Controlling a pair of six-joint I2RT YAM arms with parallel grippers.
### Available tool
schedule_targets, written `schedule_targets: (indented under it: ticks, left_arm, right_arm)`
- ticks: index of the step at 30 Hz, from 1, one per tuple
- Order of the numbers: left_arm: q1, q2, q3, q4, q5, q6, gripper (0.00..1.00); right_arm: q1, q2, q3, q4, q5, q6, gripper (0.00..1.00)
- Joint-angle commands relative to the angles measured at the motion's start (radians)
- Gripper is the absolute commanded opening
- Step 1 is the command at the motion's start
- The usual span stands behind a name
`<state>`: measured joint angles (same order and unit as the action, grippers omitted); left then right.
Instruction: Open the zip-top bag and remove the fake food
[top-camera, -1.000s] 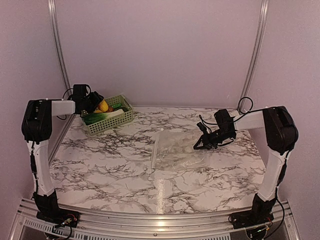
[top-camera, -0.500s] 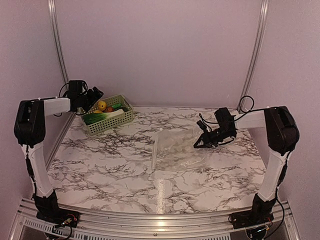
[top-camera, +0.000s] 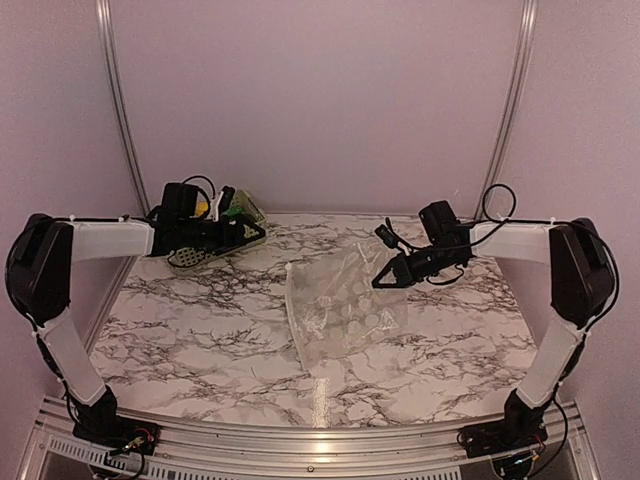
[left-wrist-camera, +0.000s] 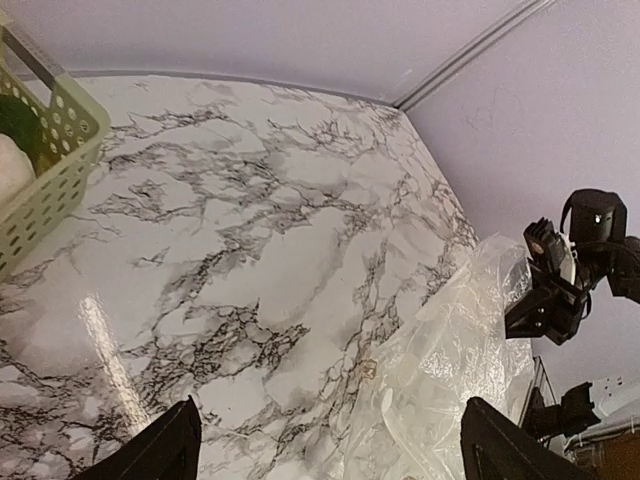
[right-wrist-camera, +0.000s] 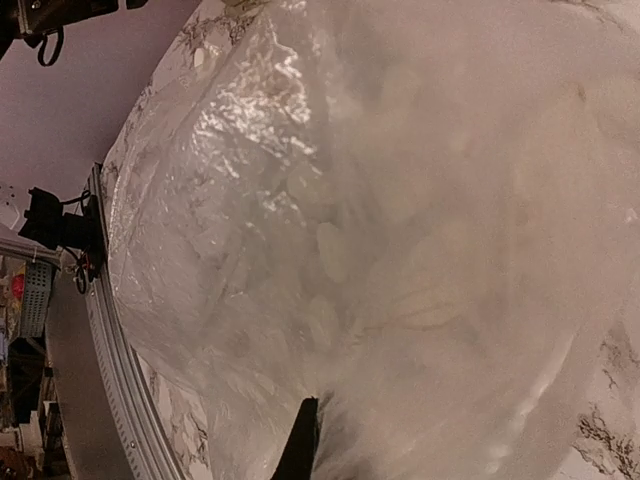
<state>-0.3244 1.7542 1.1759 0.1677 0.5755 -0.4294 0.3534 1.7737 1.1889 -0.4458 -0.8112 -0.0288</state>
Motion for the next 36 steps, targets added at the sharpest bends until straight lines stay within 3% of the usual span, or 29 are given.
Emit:
schedule_targets:
  ticks: [1, 8, 14, 21, 24, 27, 32, 36]
  left_arm:
    - [-0.073, -0.045, -0.105, 0.072, 0.158, 0.069, 0.93]
    - [-0.162, -0.034, -0.252, 0.264, 0.216, -0.015, 0.90]
    - [-0.203, 0.012, -0.289, 0.411, 0.211, -0.103, 0.86]
    - [-0.222, 0.060, -0.334, 0.672, 0.253, -0.264, 0.54]
    - [-0.222, 0.063, -0.368, 0.744, 0.258, -0.298, 0.45]
    - [-0.223, 0.062, -0.391, 0.763, 0.255, -0.305, 0.45]
    - [-0.227, 0.067, -0.416, 0.744, 0.232, -0.285, 0.64]
    - [-0.246, 0.081, -0.432, 0.750, 0.236, -0.278, 0.66]
  right_arm:
    - [0.055, -0.042, -0.013, -0.014, -0.026, -0.074, 0.00]
    - [0.068, -0.092, -0.033, 0.004, -0.055, -0.079, 0.00]
    - [0.070, -0.111, -0.043, 0.006, -0.064, -0.083, 0.00]
    - [0.070, -0.123, -0.054, 0.019, -0.068, -0.063, 0.00]
    - [0.068, -0.130, -0.055, 0.025, -0.076, -0.059, 0.00]
    - [0.068, -0.136, -0.059, 0.033, -0.091, -0.055, 0.00]
    - [0.068, -0.141, -0.063, 0.042, -0.105, -0.049, 0.00]
    - [0.066, -0.144, -0.064, 0.050, -0.112, -0.041, 0.00]
